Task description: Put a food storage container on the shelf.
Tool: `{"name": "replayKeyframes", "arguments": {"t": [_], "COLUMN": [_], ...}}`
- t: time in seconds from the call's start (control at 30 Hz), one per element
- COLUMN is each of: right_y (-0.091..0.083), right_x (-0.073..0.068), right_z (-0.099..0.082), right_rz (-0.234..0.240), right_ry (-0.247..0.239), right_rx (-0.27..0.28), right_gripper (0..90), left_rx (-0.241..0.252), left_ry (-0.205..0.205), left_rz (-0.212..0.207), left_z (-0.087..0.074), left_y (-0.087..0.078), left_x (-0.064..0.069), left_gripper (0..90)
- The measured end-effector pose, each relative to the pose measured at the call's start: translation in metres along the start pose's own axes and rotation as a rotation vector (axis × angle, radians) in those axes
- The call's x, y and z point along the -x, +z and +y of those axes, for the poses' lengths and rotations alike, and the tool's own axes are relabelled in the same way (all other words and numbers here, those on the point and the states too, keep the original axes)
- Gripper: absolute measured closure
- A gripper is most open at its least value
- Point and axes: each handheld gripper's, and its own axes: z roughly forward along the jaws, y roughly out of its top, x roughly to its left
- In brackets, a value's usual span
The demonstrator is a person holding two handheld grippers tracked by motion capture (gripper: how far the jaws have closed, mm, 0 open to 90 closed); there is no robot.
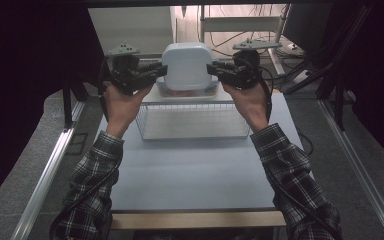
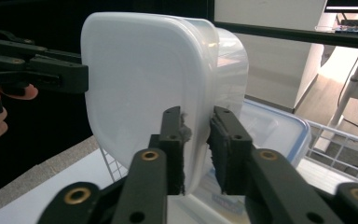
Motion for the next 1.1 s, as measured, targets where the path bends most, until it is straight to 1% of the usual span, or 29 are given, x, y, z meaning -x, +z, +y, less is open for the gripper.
{"name": "replayKeyframes", "arguments": {"t": [0.03,0.2,0.23,0.27,0.3,0.37,0.43,0.53,0.63,0.73,0.77,0.83,0.87,0.9,1.0,1.03,1.07,1.1], "right_y": [0.001,0.007,0.009,0.009,0.012,0.015,0.017,0.020,0.022,0.026,0.028,0.029,0.031,0.031,0.033,0.034,0.034,0.035], "right_x": [0.000,0.001,0.002,0.002,0.003,0.004,0.005,0.007,0.008,0.007,0.007,0.007,0.008,0.009,0.011,0.011,0.011,0.011], "right_z": [0.001,0.003,0.004,0.004,0.004,0.005,0.006,0.007,0.008,0.007,0.006,0.006,0.006,0.006,0.008,0.009,0.009,0.010], "right_rz": [0.003,-0.005,-0.009,-0.009,-0.013,-0.015,-0.025,-0.025,-0.027,-0.036,-0.046,-0.046,-0.038,-0.040,-0.039,-0.042,-0.048,-0.059], "right_ry": [0.005,0.000,0.002,0.002,0.001,0.003,-0.004,-0.004,-0.004,-0.018,-0.025,-0.022,-0.008,-0.006,0.002,0.004,0.003,0.003], "right_rx": [0.003,0.009,0.009,0.009,0.010,0.011,0.005,-0.001,-0.004,-0.014,-0.016,-0.016,-0.012,-0.010,-0.016,-0.013,-0.012,-0.016], "right_gripper": [72.2,67.8,65.5,65.5,64.3,62.0,60.9,59.5,57.7,56.4,55.2,54.4,54.0,53.7,52.2,50.9,49.7,48.4], "left_rx": [0.000,0.006,0.005,0.005,0.005,0.015,0.012,0.014,0.015,0.005,0.002,-0.004,0.003,0.005,0.001,-0.010,-0.014,-0.014], "left_ry": [0.000,0.002,0.009,0.009,0.021,0.016,0.020,0.019,0.018,0.028,0.026,0.024,0.006,-0.003,-0.003,-0.001,-0.003,-0.014], "left_rz": [0.000,0.003,0.010,0.010,0.022,0.025,0.031,0.037,0.045,0.074,0.077,0.079,0.065,0.059,0.061,0.083,0.095,0.100], "left_z": [0.000,0.002,0.003,0.003,0.004,0.005,0.006,0.007,0.007,0.008,0.007,0.007,0.007,0.007,0.009,0.011,0.012,0.012], "left_y": [0.000,0.005,0.007,0.007,0.010,0.012,0.013,0.016,0.018,0.022,0.024,0.026,0.027,0.028,0.029,0.031,0.033,0.034], "left_x": [0.000,-0.002,-0.003,-0.003,-0.003,-0.003,-0.003,-0.004,-0.004,-0.005,-0.006,-0.008,-0.011,-0.012,-0.014,-0.016,-0.017,-0.017], "left_gripper": [70.8,64.6,62.5,61.7,60.4,59.4,59.3,58.8,56.5,54.3,53.2,53.0,52.2,52.3,50.5,48.9,46.5,43.8]}}
